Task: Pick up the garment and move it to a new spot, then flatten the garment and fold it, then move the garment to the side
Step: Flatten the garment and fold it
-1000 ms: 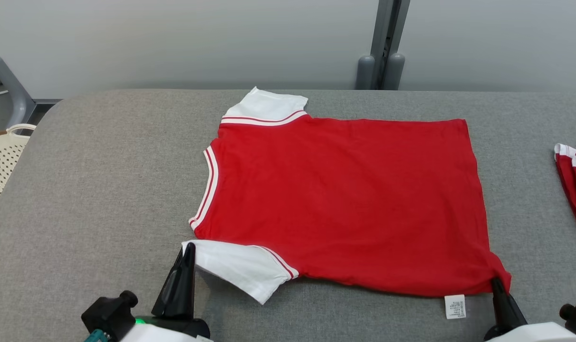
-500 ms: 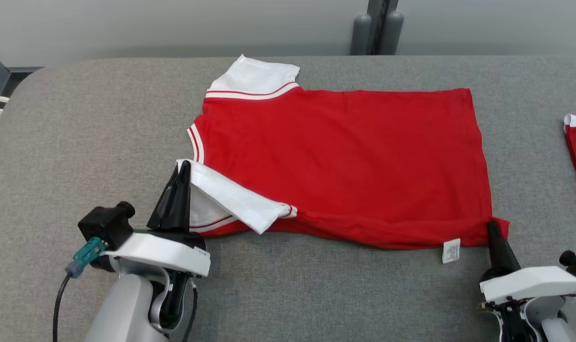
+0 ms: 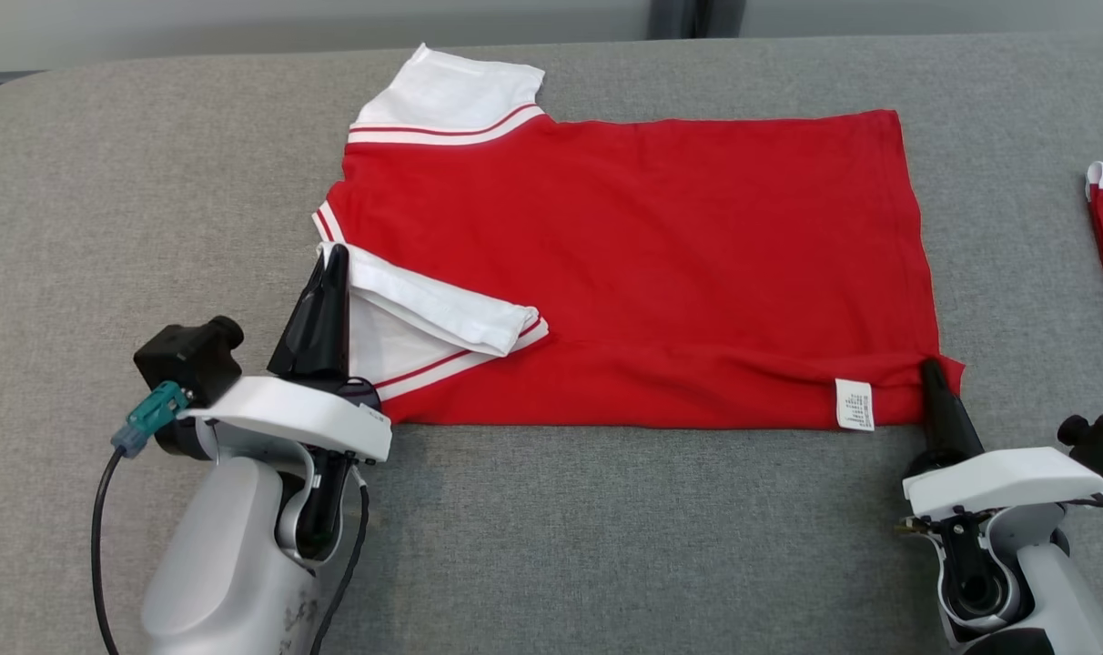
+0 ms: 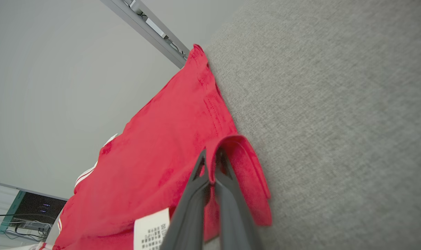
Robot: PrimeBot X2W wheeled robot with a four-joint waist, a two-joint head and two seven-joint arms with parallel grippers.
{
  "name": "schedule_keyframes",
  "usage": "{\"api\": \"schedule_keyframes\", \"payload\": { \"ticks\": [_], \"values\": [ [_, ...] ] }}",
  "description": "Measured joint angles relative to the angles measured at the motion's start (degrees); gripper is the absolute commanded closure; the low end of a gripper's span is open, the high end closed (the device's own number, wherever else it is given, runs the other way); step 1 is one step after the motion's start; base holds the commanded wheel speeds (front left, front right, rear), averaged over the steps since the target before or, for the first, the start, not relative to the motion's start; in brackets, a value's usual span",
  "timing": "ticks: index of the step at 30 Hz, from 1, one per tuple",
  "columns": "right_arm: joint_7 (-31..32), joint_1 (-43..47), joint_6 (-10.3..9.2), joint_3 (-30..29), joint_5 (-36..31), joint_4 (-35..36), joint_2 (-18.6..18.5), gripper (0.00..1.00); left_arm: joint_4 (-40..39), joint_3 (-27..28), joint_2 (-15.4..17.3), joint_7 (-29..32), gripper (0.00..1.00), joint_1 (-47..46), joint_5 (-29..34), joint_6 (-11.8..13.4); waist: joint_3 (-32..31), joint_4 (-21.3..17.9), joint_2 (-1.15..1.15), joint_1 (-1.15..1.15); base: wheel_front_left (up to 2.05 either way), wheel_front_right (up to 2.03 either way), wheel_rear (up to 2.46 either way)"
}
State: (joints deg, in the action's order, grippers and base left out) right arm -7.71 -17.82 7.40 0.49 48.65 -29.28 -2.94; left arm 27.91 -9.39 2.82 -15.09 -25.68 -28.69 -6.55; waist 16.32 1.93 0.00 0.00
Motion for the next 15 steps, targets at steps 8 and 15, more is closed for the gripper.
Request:
{"api": "schedule_keyframes", "payload": {
  "ticks": [8,15],
  "values": [
    [-0.85,-2.41,0.00,1.33,-0.27,-1.46,-0.01,1.00,6.60,-1.18,-0.04,0.00,1.00,-6.05,1.09,0.00,1.45,-1.29,0.00,0.00,0.00,0.00,0.00],
    [-1.92,-4.17,0.00,2.69,0.29,-2.68,0.00,0.52,13.17,-0.63,-0.07,0.00,0.68,-9.81,1.91,0.47,2.15,-2.48,0.00,0.00,0.00,0.00,0.00]
  ]
}}
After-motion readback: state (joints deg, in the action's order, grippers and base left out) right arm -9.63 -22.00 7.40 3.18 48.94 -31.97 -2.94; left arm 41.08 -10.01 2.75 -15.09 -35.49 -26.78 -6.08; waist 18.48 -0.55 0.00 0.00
